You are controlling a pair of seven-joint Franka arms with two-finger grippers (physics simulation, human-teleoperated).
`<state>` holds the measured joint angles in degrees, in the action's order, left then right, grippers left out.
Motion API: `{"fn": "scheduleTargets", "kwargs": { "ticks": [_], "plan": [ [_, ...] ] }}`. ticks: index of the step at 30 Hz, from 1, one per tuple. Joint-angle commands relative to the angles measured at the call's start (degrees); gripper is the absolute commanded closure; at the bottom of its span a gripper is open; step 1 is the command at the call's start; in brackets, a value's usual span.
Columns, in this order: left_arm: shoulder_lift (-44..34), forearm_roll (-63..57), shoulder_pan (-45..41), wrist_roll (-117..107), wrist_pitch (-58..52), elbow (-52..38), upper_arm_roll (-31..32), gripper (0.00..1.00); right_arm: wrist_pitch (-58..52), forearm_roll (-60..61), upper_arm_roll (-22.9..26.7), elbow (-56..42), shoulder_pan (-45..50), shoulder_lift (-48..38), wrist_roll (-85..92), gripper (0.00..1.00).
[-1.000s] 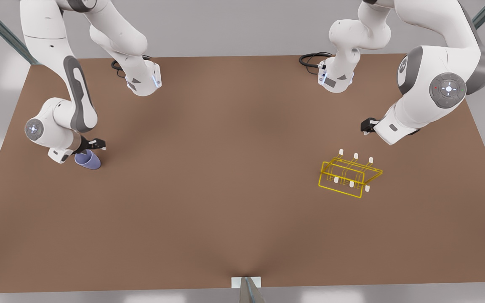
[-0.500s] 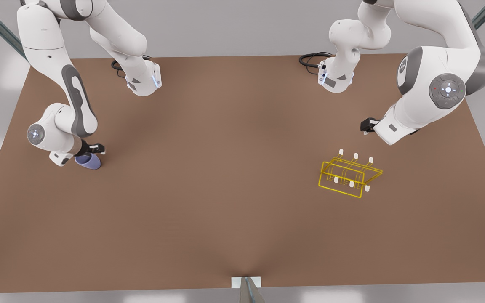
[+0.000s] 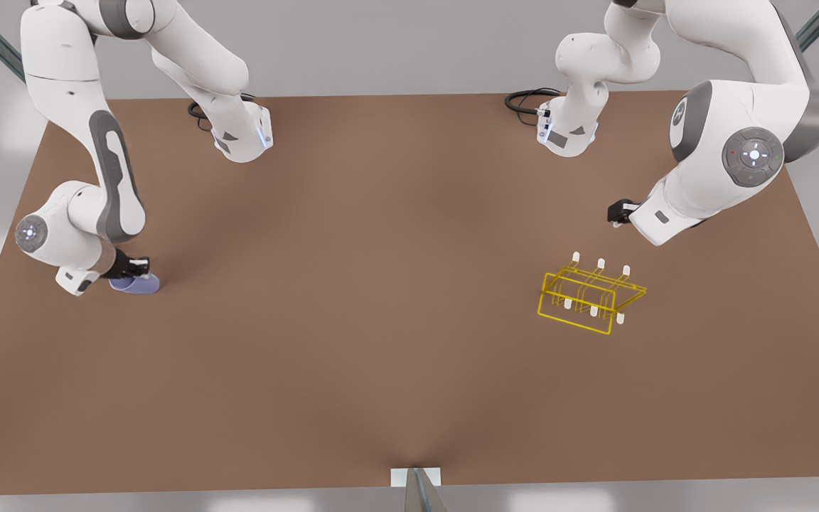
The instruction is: Place the cup on the cup holder
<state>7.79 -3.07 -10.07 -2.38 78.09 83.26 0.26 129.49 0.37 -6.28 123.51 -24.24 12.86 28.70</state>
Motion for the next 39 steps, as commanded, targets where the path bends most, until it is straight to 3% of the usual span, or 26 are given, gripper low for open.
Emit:
{"fn": "scheduleTargets", "kwargs": {
  "ticks": [1, 4, 7, 10, 12, 13, 18, 22, 29, 39],
  "plan": [
    [-0.06, -0.01, -0.04, 0.01, -0.04, -0.02, 0.0, 0.0, -9.43, -0.19, -0.13, -3.1, 0.51, -0.12, 0.04, 0.79],
    [-0.06, -0.01, -0.04, -0.08, -0.04, -0.02, 0.09, 0.0, -16.11, 1.82, -0.66, -10.57, 4.2, 0.15, -2.25, 0.79],
    [-0.06, -0.01, -0.04, -0.08, -0.04, -0.02, 0.09, 0.0, -26.21, 6.05, -6.9, -19.27, 6.57, 0.32, -6.72, 0.79],
    [-0.06, -0.01, -0.04, -0.08, -0.04, -0.02, 0.09, 0.0, -30.27, 14.66, -7.43, -24.54, 13.96, 1.02, -11.12, 0.79],
    [-0.06, -0.01, -0.04, -0.08, -0.04, -0.02, 0.09, 0.0, -38.17, 22.31, -7.43, -35.35, 16.68, 8.4, -12.97, 0.79],
    [-0.06, -0.01, -0.04, -0.08, -0.13, -0.02, 0.09, 0.0, -38.26, 26.61, -7.43, -35.71, 17.65, 10.08, -13.06, 0.79],
    [0.12, -0.09, -0.12, -0.08, -0.04, -0.02, 0.18, 0.0, -38.26, 56.58, -7.52, -50.99, 28.19, 30.46, -10.07, 0.79],
    [0.12, -0.01, -0.12, -0.08, -0.04, -0.02, 0.18, 0.0, -35.02, 70.82, -7.34, -64.53, 37.6, 43.03, -5.59, 0.79],
    [0.29, -0.09, -0.12, -0.08, 0.05, -0.02, 0.18, 0.0, -21.83, 76.1, -6.99, -76.31, 51.13, 52.88, -1.63, 0.79],
    [0.64, -0.01, -0.12, -0.08, 0.14, -0.02, 0.18, 0.0, -11.55, 76.1, -6.55, -76.49, 57.2, 57.28, 4.96, 0.79]
  ]
}}
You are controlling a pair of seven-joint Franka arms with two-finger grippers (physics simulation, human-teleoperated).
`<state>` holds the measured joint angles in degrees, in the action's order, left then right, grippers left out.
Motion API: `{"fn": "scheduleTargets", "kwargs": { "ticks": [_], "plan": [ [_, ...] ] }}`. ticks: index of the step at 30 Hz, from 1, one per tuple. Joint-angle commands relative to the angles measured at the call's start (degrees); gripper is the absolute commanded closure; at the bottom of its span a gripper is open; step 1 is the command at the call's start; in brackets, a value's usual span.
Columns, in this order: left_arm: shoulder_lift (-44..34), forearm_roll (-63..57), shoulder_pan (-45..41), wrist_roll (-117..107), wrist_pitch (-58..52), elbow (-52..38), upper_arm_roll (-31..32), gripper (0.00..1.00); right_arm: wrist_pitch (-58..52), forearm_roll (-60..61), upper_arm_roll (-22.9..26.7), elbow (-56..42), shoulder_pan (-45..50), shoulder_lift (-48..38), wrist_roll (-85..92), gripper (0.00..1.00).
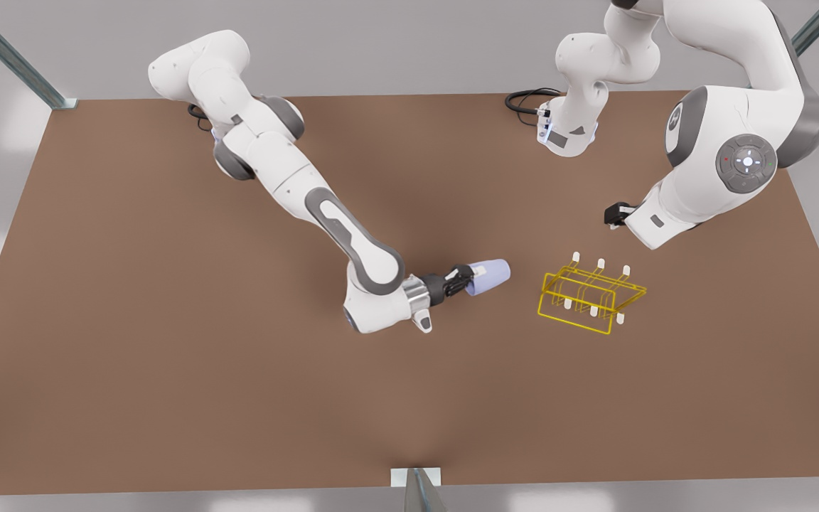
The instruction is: Place the cup on the cup holder
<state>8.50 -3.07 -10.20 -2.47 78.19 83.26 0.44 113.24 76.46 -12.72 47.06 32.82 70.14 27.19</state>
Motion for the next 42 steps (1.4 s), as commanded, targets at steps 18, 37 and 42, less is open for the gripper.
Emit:
{"fn": "scheduleTargets", "kwargs": {
  "ticks": [18, 37, 42],
  "plan": [
    [1.7, -0.27, 0.09, 0.09, 1.17, -0.11, 0.0, 0.0, -3.9, -0.08, 0.68, 1.72, -3.55, 1.14, 12.71, 0.0],
    [2.84, -0.01, 0.0, -0.08, 2.23, -0.11, 0.09, 0.0, -30.96, -48.59, 8.33, 6.21, -26.74, -20.92, 8.85, 0.0],
    [8.46, -0.1, 0.09, -0.35, 2.76, -0.29, 13.71, 0.0, -30.47, -79.01, 12.02, 24.18, -29.21, -51.74, -15.23, 0.0]
  ]
}}
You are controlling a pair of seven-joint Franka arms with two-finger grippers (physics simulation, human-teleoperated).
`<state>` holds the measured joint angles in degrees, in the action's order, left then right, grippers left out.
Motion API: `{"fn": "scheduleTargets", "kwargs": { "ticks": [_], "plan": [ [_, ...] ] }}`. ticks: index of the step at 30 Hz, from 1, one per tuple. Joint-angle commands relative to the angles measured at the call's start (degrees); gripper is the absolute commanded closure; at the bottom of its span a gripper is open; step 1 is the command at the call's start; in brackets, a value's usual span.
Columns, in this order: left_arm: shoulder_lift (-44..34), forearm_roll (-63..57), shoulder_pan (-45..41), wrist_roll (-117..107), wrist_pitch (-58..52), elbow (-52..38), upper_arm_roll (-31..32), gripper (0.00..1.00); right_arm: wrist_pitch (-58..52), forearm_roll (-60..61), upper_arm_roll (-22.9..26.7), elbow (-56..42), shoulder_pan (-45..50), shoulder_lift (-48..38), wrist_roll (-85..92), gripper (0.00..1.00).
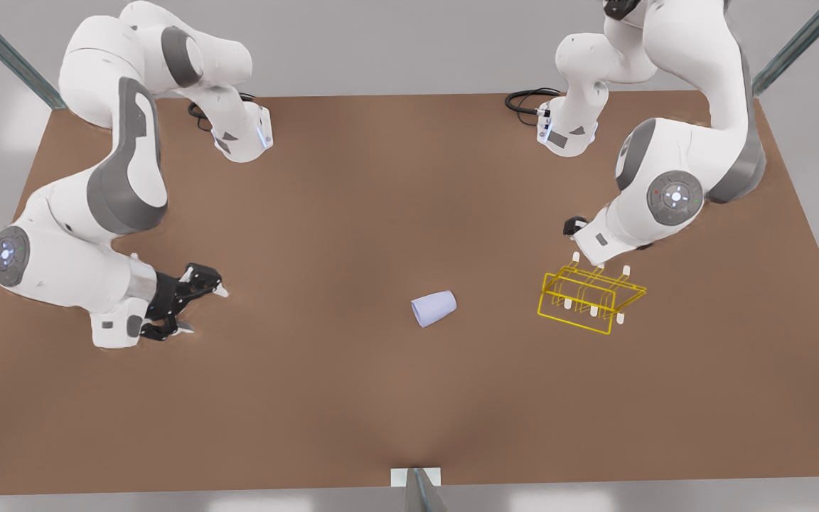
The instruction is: Place the cup on the cup holder
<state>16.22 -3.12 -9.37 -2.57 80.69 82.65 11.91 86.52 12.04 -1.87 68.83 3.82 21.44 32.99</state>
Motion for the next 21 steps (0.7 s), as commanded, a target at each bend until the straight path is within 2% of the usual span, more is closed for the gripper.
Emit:
{"fn": "scheduleTargets", "kwargs": {
  "ticks": [1, 3, 5, 6, 7, 10, 11, 13, 15, 18, 21],
  "plan": [
    [4.25, 0.04, -0.74, -0.5, 1.31, -0.99, 6.45, 0.0, 4.36, -14.59, 1.17, 17.74, -0.65, -13.43, -23.94, 0.0],
    [9.0, 3.03, -0.82, -0.24, 13.08, -1.08, 10.5, 0.0, 0.4, -14.16, 0.91, 16.43, -0.56, -13.09, -31.06, 0.0],
    [14.89, -0.65, -7.68, 1.42, 23.81, -0.99, 10.15, 0.0, -2.4, -13.8, 0.9, 15.46, -1.18, -13.0, -32.38, 0.0],
    [16.64, -2.86, -8.12, 4.84, 24.86, -0.99, 10.24, 0.0, -3.11, -13.71, 1.08, 12.84, -1.79, -12.65, -32.47, 0.0],
    [20.07, -3.3, -9.08, 6.09, 33.21, -0.99, 10.24, 0.0, -3.47, -14.06, 0.91, 11.86, -2.06, -11.86, -32.9, 0.0],
    [20.34, -4.18, -10.23, 13.64, 46.66, 5.51, 10.15, 0.0, -2.76, -18.98, 0.82, 11.68, -1.8, -9.58, -32.91, 0.0],
    [20.17, -4.88, -10.23, 14.61, 47.28, 6.56, 10.15, 0.0, -0.05, -19.17, 0.73, 10.89, -1.71, -7.47, -33.08, 0.0],
    [19.64, -4.88, -10.05, 14.7, 56.68, 12.63, 10.15, 0.0, 3.3, -19.08, 0.73, 8.34, -0.57, -6.14, -32.9, 0.0],
    [19.46, -4.97, -10.05, 16.28, 60.2, 15.62, 10.15, 0.0, 8.57, -18.29, 0.64, 8.25, -0.48, -6.14, -32.55, 0.0],
    [18.32, -6.2, -10.14, 25.06, 58.45, 18.34, 10.15, 0.0, 8.93, -18.29, 0.73, 8.17, -0.56, -6.14, -33.26, 0.0],
    [18.58, -14.28, -9.88, 29.03, 56.78, 18.08, 9.54, 0.0, 8.75, -17.67, 0.73, 7.64, -2.32, -6.32, -32.82, 0.0]
  ]
}}
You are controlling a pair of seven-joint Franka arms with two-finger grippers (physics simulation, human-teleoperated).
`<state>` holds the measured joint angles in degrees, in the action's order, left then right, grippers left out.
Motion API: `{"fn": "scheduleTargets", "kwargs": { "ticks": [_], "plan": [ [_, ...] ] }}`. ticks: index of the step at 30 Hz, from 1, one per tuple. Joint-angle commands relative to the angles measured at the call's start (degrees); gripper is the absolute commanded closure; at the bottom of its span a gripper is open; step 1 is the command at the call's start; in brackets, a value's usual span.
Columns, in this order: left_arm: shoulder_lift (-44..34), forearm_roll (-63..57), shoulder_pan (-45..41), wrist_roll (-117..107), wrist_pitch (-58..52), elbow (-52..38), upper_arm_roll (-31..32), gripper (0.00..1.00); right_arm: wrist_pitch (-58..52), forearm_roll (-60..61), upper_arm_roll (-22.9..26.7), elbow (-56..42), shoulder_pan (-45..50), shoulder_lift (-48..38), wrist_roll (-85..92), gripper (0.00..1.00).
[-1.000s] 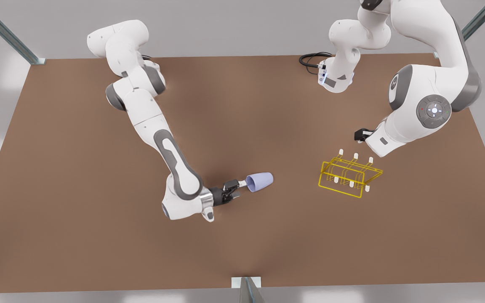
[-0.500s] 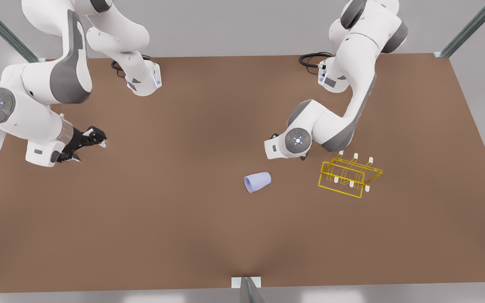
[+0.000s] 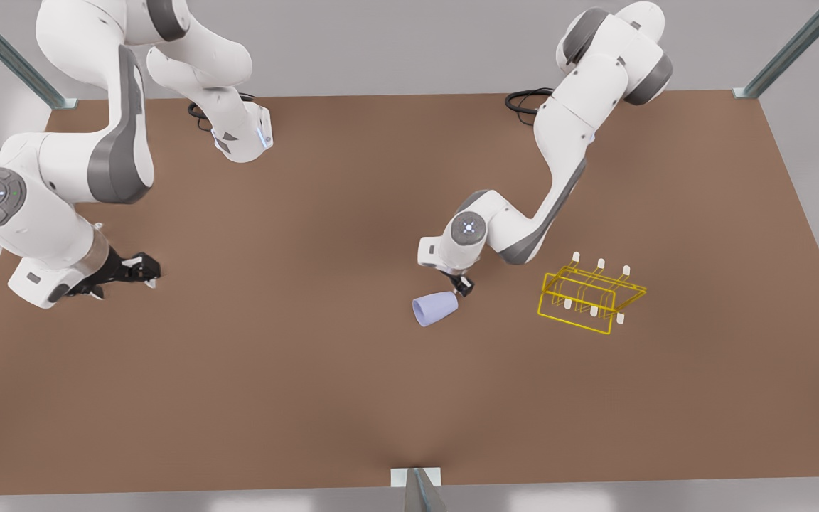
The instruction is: Place the cup on the cup holder
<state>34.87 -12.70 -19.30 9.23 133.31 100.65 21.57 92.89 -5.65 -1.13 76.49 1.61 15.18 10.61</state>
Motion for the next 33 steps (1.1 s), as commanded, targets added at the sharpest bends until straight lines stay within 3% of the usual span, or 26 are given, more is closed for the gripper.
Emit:
{"fn": "scheduleTargets", "kwargs": {
  "ticks": [1, 16, 33],
  "plan": [
    [0.02, -5.58, 0.05, 18.11, 4.06, -0.1, -0.22, 0.0, 1.59, 1.25, -0.02, -0.47, -0.47, -0.24, -10.43, 0.0],
    [6.0, -4.09, -0.39, -3.25, 4.24, -5.11, -1.27, 0.0, 0.36, 2.49, -0.02, -2.75, -1.43, -0.33, -10.34, 0.0],
    [11.62, -4.7, -0.3, -2.99, 8.63, -5.99, -1.27, 0.0, 0.36, 2.4, -0.02, -2.75, -1.08, -0.33, -10.43, 0.0]
  ]
}}
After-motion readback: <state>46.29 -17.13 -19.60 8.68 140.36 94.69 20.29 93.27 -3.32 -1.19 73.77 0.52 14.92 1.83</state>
